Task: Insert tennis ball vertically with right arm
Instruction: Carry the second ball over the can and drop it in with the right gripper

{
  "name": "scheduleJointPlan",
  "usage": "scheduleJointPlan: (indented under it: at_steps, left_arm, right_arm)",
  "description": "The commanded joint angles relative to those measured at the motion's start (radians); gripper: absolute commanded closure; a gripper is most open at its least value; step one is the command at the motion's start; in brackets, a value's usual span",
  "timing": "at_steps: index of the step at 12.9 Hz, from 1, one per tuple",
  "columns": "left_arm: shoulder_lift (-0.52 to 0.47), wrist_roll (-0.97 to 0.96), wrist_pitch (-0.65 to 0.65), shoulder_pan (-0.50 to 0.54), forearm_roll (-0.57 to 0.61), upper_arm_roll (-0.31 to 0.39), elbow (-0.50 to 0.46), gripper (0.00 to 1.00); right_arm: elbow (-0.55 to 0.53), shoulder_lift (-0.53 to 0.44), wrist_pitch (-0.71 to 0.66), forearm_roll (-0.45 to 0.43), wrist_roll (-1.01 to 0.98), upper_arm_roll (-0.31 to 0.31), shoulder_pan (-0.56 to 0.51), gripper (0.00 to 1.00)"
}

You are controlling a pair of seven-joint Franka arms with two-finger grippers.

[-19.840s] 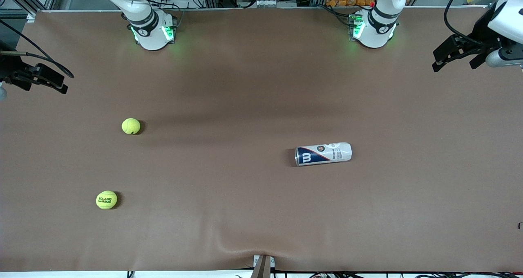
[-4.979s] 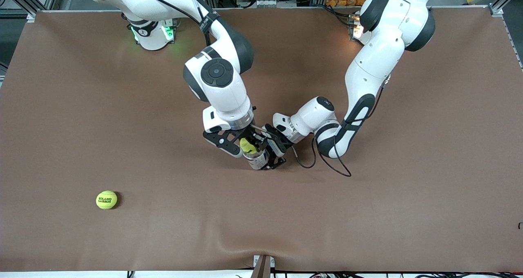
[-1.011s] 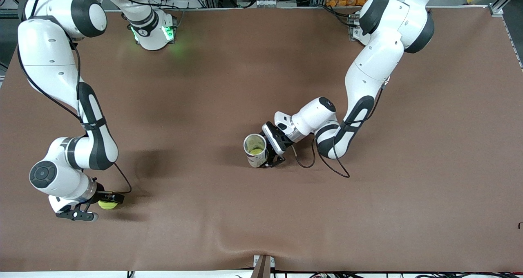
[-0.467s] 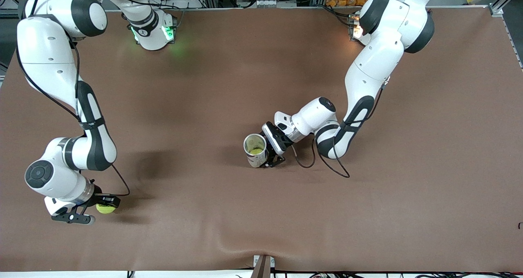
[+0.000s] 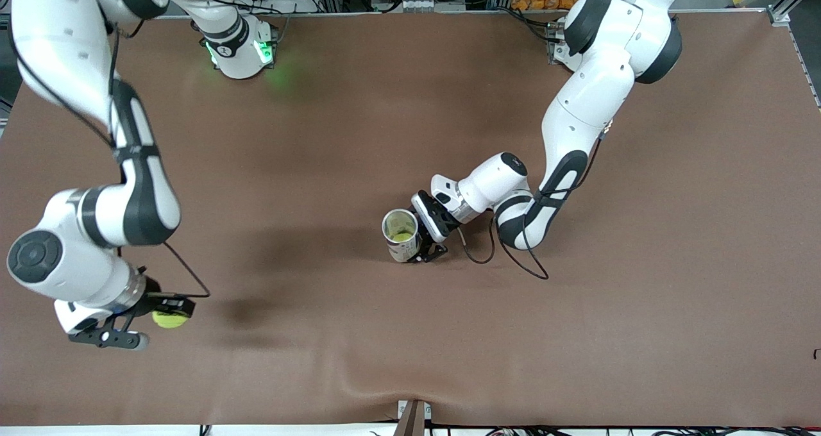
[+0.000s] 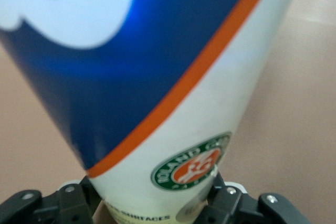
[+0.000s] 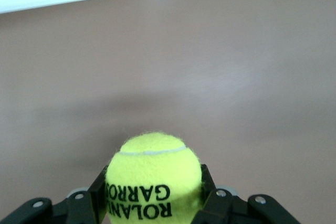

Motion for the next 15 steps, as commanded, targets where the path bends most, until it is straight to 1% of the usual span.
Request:
scheduleJointPlan:
  at_steps: [1, 6, 7, 10, 11, 12, 15]
  left_arm:
    - [0.046, -0.010, -0.005, -0.002, 0.041, 0.000, 0.002, 0.22]
    - [0.046, -0.010, -0.005, 0.000, 0.041, 0.000, 0.002, 0.22]
    - [0.046, -0.010, -0.005, 0.001, 0.041, 0.000, 0.002, 0.22]
    - [0.046, -0.010, -0.005, 0.005, 0.042, 0.000, 0.002, 0.22]
    - [0.046, -0.010, -0.005, 0.005, 0.042, 0.000, 0.002, 0.22]
    - [0.046, -0.010, -0.005, 0.005, 0.042, 0.000, 0.002, 0.22]
    - [0.046, -0.010, -0.005, 0.001, 0.041, 0.000, 0.002, 0.22]
  right_arm:
    - [-0.038, -0.071, -0.063, -0.008, 0.257, -0.008, 0.139, 0.32]
    - [-0.037, -0.080, -0.085, 0.000, 0.695, -0.007, 0.340, 0.32]
    - [-0.037, -0.080, -0.085, 0.020, 0.767, -0.007, 0.371, 0.32]
    - [-0.015, -0.077, -0.077, 0.104, 0.908, -0.007, 0.432, 0.32]
    - [-0.003, -0.073, -0.076, 0.127, 0.963, -0.007, 0.467, 0.32]
    - [0.011, -0.065, -0.065, 0.132, 1.018, -0.008, 0.493, 0.32]
    - [0.031, -0.036, 0.031, 0.137, 1.158, -0.008, 0.526, 0.32]
